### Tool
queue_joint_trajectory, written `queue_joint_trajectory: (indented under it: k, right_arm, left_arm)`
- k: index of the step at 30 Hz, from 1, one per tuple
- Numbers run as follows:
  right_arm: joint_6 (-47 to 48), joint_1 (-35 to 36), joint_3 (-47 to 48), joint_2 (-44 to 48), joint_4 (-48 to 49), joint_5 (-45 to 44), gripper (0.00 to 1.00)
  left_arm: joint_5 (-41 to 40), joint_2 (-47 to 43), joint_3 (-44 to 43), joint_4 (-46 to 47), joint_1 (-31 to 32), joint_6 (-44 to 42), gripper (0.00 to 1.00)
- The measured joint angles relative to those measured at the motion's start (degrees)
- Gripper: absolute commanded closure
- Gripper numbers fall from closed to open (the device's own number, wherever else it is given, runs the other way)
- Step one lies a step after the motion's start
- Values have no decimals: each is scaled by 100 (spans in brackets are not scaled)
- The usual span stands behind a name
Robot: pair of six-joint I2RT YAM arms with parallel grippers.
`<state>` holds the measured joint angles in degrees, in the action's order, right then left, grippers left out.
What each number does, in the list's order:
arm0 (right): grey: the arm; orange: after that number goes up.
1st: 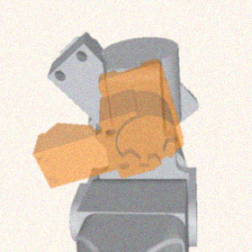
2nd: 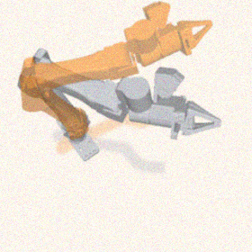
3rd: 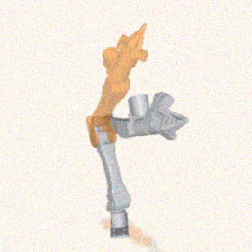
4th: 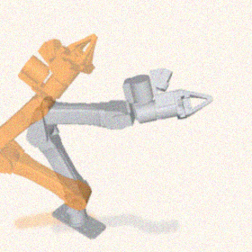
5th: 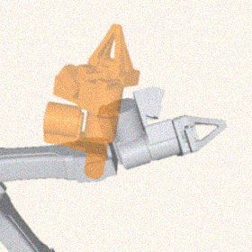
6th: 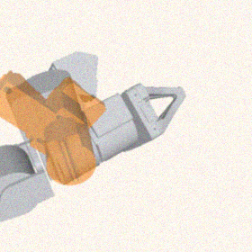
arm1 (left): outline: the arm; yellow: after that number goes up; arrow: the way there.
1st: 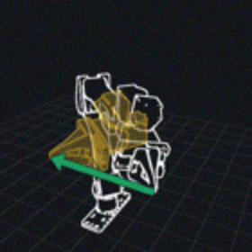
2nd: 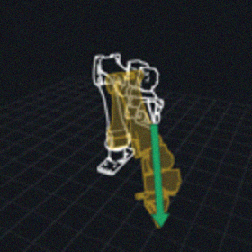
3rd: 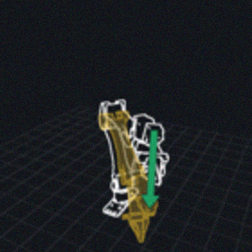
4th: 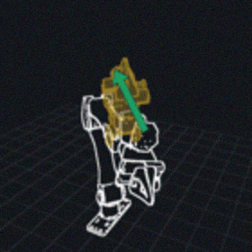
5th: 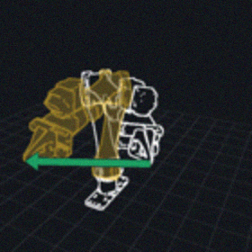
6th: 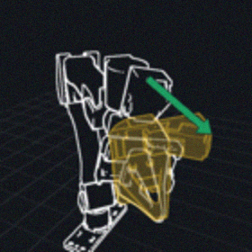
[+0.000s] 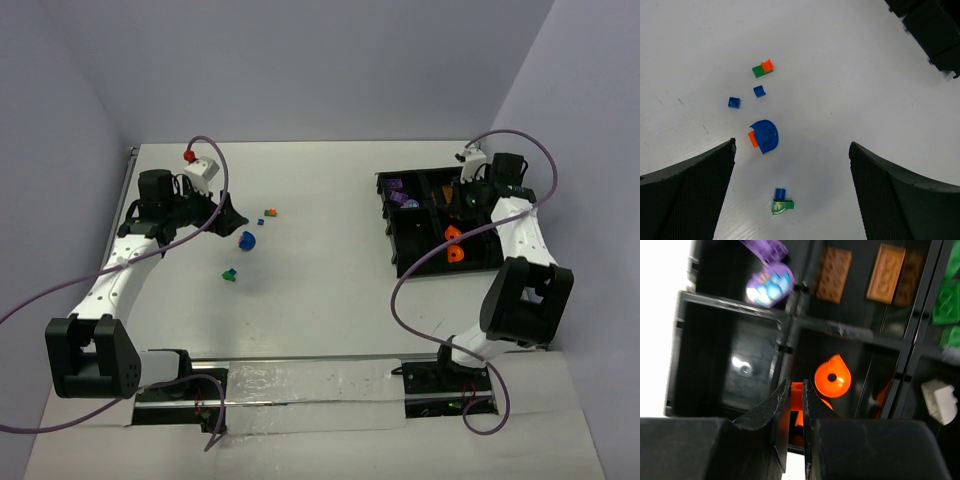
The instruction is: Sort the legos into containers by color
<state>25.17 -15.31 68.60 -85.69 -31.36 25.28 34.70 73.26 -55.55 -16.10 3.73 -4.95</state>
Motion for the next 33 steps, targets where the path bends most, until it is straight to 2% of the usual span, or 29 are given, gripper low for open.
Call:
queue_joint_trajectory:
  k: [3, 6, 10, 11, 14, 19, 22, 24, 26, 30, 33]
  right_arm:
    - [17, -128, 7, -278, -72, -60, 90]
    - [19, -203, 9, -479, -135, -154, 76]
    - [24, -279, 29, -620, -148, -292, 65]
    - [24, -301, 42, -645, -146, -341, 58]
    - [39, -341, 44, -655, -147, -435, 46]
    - [62, -350, 44, -652, -144, -526, 43]
    - [66, -350, 44, -649, -142, -580, 58]
    - [77, -349, 44, -648, -134, -609, 59]
    - [63, -350, 44, -643, -132, -618, 54]
    - [13, -348, 44, -575, -152, -504, 43]
    - [-63, -318, 44, -415, -202, -272, 29]
  left_arm:
    - [-2, 6, 0, -2, 0, -2, 1]
    - [-7, 6, 0, 0, 0, -4, 1]
    - [-18, 6, 0, 0, 0, -6, 1]
    - [-20, 6, 0, -2, 0, -6, 1]
    - [-22, 6, 0, -2, 0, -19, 1]
    - [-34, 6, 0, -4, 0, -46, 1]
    - [-50, 6, 1, -24, 0, -92, 1]
    - [-69, 6, 4, -48, 0, -149, 1]
    - [-97, 5, 14, -93, 0, -186, 2]
    - [-173, -7, 85, -265, -10, -365, 13]
    - [-208, -14, 182, -697, -72, -997, 14]
